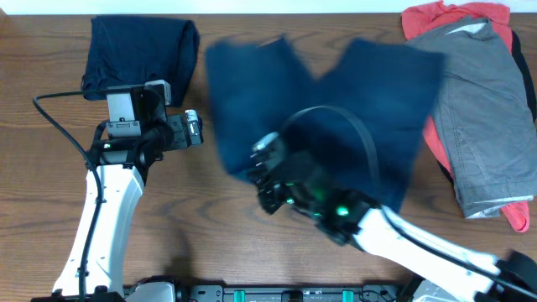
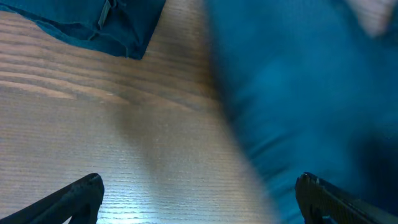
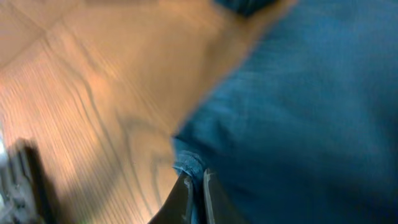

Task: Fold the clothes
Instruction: 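Drag the navy shorts with the right gripper to the table center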

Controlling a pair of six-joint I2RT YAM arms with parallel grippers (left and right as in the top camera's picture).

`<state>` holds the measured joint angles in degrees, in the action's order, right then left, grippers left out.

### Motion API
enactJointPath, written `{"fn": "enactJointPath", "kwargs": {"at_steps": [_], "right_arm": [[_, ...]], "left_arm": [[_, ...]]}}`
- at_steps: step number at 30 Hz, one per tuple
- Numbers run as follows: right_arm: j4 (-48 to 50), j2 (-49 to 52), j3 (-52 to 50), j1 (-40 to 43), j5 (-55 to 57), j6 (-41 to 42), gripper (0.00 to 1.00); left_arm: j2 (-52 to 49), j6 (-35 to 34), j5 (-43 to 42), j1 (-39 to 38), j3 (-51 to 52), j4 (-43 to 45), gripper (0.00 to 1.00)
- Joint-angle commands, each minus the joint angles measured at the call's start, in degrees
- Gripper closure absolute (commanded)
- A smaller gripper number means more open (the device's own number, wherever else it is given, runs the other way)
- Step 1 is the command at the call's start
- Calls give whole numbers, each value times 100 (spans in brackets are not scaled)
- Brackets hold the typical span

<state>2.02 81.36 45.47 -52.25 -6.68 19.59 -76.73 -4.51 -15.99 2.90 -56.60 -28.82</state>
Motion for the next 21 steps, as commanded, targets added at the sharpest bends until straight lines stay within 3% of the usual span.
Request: {"fn": "enactJointPath", "kwargs": {"at_steps": [1, 5, 8, 14, 21], "right_arm": [[-289, 275, 535, -61, 345, -212, 79], [-616, 291, 782, 24, 372, -343, 33], [-988, 289, 933, 157, 463, -389, 11], [-2599, 286, 1388, 595, 1464, -350, 1], [-4610, 376, 1357, 1593, 1373, 942, 1]], "left_arm": [[-35, -48, -7, -9, -101, -48, 0], [-35, -46, -7, -9, -101, -68, 0], [-35, -44, -7, -9, -101, -63, 1], [-35, 109, -9, -11, -101, -111, 0], [-35, 262, -7, -15, -101, -756, 1]]}}
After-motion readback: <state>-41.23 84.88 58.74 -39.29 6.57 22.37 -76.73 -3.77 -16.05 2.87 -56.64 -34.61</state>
